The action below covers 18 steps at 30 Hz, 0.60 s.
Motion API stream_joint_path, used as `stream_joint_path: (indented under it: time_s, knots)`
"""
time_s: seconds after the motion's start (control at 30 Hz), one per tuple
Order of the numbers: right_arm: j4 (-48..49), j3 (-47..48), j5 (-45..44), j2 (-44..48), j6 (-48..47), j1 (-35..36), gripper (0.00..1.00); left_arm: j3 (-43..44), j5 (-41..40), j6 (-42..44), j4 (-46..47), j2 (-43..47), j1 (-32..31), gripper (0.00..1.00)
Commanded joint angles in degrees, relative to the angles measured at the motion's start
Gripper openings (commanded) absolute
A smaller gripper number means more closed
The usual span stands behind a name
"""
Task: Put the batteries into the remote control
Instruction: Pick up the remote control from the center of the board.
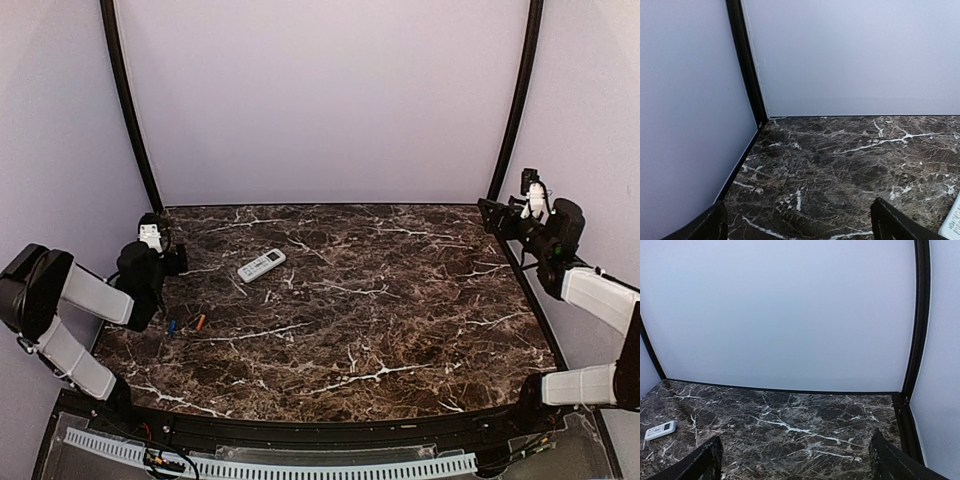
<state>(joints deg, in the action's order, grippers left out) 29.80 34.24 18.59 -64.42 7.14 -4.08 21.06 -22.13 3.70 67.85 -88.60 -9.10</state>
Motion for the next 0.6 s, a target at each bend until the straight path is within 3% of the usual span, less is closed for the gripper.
stream_joint_path:
  time_s: [0.0, 0.07, 0.1, 0.17, 0.33, 0.47, 0.57]
  knots:
    - [-4.70, 0.31, 8.42, 2.64, 5.07, -0.06, 0.99, 8.93, 4.56, 6.41, -18.35, 14.39, -3.82, 0.99]
    - [-4.59, 0.68, 9.36, 3.18, 6.62, 0.15, 0.99, 15.16, 9.79, 10.71, -26.14, 15.55, -4.37, 0.99]
    - [-5.07, 0.98, 9.27, 3.18, 7.42, 0.31, 0.99, 18.32, 11.04, 10.95, -37.52, 15.20, -5.36, 0.99]
    - [-7.78, 2.30, 8.57, 3.21, 8.48, 0.93, 0.99, 29.98, 14.66, 10.54, -51.69, 11.57, -7.55, 0.93]
    - [-24.65, 9.09, 2.02, 2.79, 4.95, 7.33, 0.99, 44.28, 29.61, 12.81, -77.16, 0.78, -11.10, 0.94]
    - [-31.31, 11.40, -0.08, 2.99, 3.68, 12.69, 0.99, 58.98, 31.28, 15.74, -91.91, -11.78, -13.61, 0.99]
    - [-32.46, 11.17, -0.61, 3.28, 3.10, 16.42, 0.99, 67.80, 31.35, 18.57, -97.53, -20.54, -15.33, 0.99]
